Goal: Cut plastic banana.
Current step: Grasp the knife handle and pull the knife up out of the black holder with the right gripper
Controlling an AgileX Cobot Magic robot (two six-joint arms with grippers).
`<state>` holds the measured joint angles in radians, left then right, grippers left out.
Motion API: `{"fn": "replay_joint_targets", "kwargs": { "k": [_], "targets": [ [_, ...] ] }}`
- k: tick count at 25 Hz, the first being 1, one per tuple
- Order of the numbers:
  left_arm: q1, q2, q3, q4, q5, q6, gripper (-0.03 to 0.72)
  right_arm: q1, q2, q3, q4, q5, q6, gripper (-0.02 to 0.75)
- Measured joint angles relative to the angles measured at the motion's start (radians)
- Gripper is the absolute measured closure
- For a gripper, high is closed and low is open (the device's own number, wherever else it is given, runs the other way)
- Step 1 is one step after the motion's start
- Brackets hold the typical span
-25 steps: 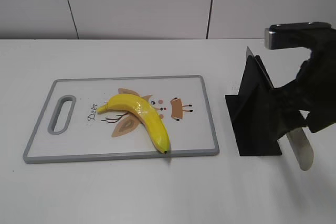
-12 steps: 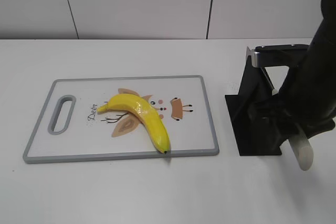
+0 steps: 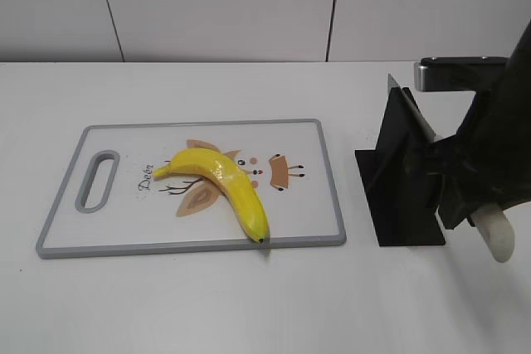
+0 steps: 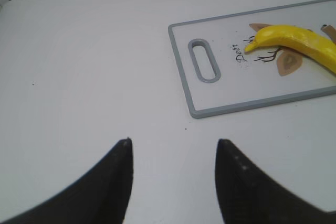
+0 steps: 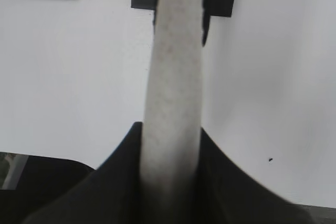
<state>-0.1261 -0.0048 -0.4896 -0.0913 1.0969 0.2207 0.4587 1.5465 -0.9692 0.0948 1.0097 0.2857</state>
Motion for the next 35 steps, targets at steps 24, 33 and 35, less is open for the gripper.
{"fn": "replay_joint_targets", "kwargs": {
  "k": [24,33,35],
  "targets": [
    [0.0,0.0,0.0,0.0,0.0,0.0,0.216,0.003,-0.117,-0.387,-0.095,0.208,0.006,0.568],
    [0.0,0.0,0.0,0.0,0.0,0.0,0.216,0.003,-0.117,-0.477,-0.114,0.211,0.006,0.568],
    [0.0,0.0,0.0,0.0,-0.007,0.0,0.216,0.003,-0.117,-0.477,-0.115,0.213,0.002,0.568]
  ]
}}
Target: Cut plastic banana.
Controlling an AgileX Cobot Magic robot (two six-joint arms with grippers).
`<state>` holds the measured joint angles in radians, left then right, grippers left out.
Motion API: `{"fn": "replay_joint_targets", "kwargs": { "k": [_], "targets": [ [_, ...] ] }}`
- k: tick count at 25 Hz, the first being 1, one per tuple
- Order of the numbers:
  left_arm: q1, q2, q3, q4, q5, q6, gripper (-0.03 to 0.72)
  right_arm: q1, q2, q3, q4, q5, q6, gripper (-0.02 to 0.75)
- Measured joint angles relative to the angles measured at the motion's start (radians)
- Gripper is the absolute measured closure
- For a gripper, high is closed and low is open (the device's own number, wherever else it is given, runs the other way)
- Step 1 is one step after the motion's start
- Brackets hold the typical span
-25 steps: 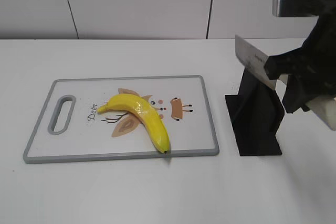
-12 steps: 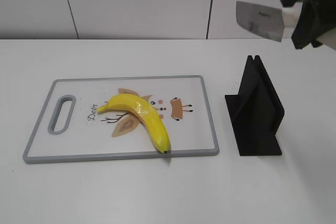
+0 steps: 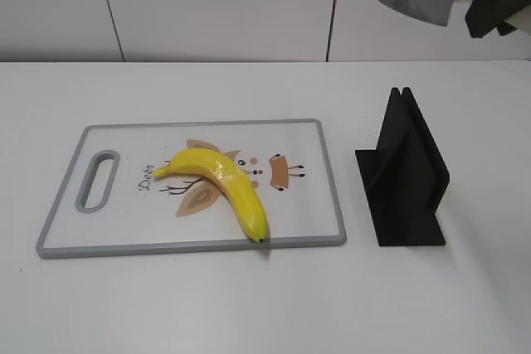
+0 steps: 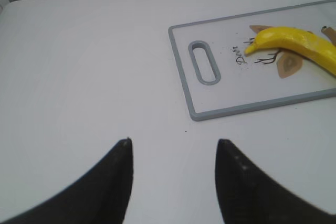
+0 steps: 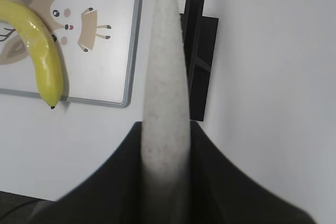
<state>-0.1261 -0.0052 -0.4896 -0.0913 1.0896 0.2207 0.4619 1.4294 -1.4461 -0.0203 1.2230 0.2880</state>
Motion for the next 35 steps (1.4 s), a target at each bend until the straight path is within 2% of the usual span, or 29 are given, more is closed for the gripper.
{"fn": "replay_joint_targets", "kwargs": {
  "k": [5,11,15,19,23,28,31,35],
  "targets": [
    [0.0,0.059,-0.049,-0.002,-0.019,0.0,0.216,0.0,0.0,0.0,0.011,0.0,-0.175,0.568],
    [0.0,0.34,-0.151,-0.04,-0.151,0.081,0.216,0.0,0.027,-0.01,0.027,-0.031,-0.486,0.568],
    [0.0,0.556,-0.244,-0.151,-0.267,0.251,0.202,0.0,0.07,-0.049,0.056,-0.052,-0.634,0.568],
    [0.0,0.79,-0.353,-0.23,-0.31,0.391,0.123,0.0,0.126,-0.088,0.072,-0.07,-0.788,0.568],
    [0.0,1.021,-0.517,-0.265,-0.217,0.553,0.097,0.0,0.18,-0.116,0.091,-0.092,-0.962,0.568],
    [-0.003,1.268,-0.732,-0.344,-0.099,0.714,0.097,0.0,0.25,-0.132,0.21,-0.099,-1.208,0.568],
    [-0.032,1.373,-0.833,-0.347,-0.053,0.826,0.1,0.0,0.299,-0.132,0.286,-0.101,-1.343,0.568],
    [-0.128,1.498,-0.916,-0.351,0.005,0.991,0.101,0.0,0.353,-0.132,0.371,-0.105,-1.473,0.568]
  ]
}}
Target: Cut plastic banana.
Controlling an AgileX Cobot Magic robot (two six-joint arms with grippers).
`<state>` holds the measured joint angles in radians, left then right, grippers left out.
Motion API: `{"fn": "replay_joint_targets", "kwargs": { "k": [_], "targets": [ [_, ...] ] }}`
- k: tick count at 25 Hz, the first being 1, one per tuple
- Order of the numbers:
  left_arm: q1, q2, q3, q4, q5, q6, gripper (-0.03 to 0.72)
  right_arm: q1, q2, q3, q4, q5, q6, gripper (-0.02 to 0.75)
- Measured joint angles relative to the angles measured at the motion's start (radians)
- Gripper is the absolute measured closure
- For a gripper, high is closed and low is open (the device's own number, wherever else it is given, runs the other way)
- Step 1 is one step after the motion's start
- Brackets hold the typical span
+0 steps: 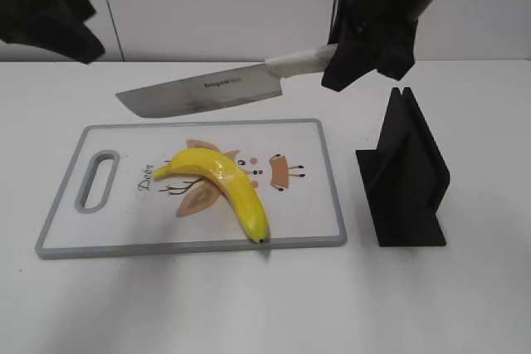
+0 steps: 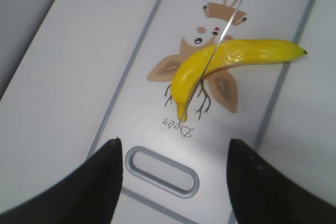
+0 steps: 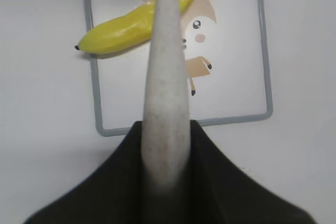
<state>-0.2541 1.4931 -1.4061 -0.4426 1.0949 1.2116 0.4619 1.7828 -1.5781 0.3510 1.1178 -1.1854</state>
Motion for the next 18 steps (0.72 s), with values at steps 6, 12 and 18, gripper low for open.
{"fn": "replay_joint_targets", "kwargs": {
  "k": [6,12,18],
  "targets": [
    [-0.094,0.132,-0.02,0.011,0.021,0.126,0.101,0.0,0.061,0.0,0.036,-0.009,-0.068,0.568],
    [-0.097,0.238,-0.02,0.052,0.006,0.136,0.103,-0.001,0.091,-0.003,0.055,-0.032,-0.083,0.568],
    [-0.097,0.296,-0.02,0.041,-0.054,0.136,0.138,-0.005,0.094,-0.003,0.126,-0.05,-0.093,0.568]
  ]
}}
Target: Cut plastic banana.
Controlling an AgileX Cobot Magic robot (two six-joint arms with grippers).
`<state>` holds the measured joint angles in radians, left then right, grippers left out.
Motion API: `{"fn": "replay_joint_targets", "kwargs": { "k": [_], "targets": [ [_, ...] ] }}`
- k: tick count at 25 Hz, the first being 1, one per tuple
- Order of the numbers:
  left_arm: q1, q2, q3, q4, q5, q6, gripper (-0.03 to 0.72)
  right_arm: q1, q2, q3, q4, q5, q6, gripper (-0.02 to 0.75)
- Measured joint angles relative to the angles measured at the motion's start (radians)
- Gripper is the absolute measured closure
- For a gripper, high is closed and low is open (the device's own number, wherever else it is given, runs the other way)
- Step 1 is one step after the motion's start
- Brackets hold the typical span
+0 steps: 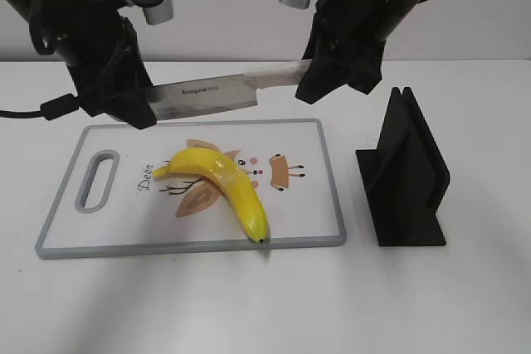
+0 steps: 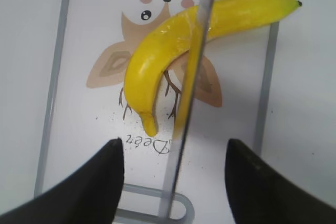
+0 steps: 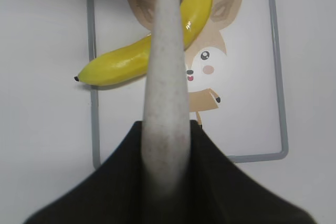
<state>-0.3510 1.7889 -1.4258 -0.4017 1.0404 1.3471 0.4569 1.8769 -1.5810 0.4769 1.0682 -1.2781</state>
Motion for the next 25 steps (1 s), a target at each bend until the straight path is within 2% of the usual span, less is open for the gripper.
{"fn": "replay_joint_targets", "kwargs": {
  "k": [2,4,7,8,9,16,25],
  "targets": [
    [0.0,0.002,0.0,-0.002,-0.02,-0.002,0.202,-0.001,0.004,0.0,0.002,0.0,-0.001,0.568],
    [0.0,0.002,-0.001,-0.004,-0.034,-0.009,0.303,-0.001,0.01,0.0,0.002,0.0,-0.002,0.568],
    [0.0,0.002,-0.001,-0.005,-0.034,-0.015,0.554,-0.001,0.011,0.0,0.002,-0.01,-0.002,0.568],
    [0.0,0.002,-0.001,-0.003,-0.031,-0.015,0.625,-0.002,0.011,0.0,0.002,-0.015,-0.002,0.568],
    [0.0,0.002,-0.001,-0.002,-0.028,-0.015,0.665,-0.002,0.011,0.0,0.002,-0.018,-0.002,0.568],
    [-0.004,0.004,-0.001,-0.007,-0.016,-0.004,0.695,-0.018,0.025,-0.002,-0.001,-0.017,0.002,0.568],
    [-0.057,0.09,-0.001,0.024,-0.05,-0.03,0.705,-0.026,0.133,-0.005,-0.087,0.011,0.041,0.566]
  ]
}}
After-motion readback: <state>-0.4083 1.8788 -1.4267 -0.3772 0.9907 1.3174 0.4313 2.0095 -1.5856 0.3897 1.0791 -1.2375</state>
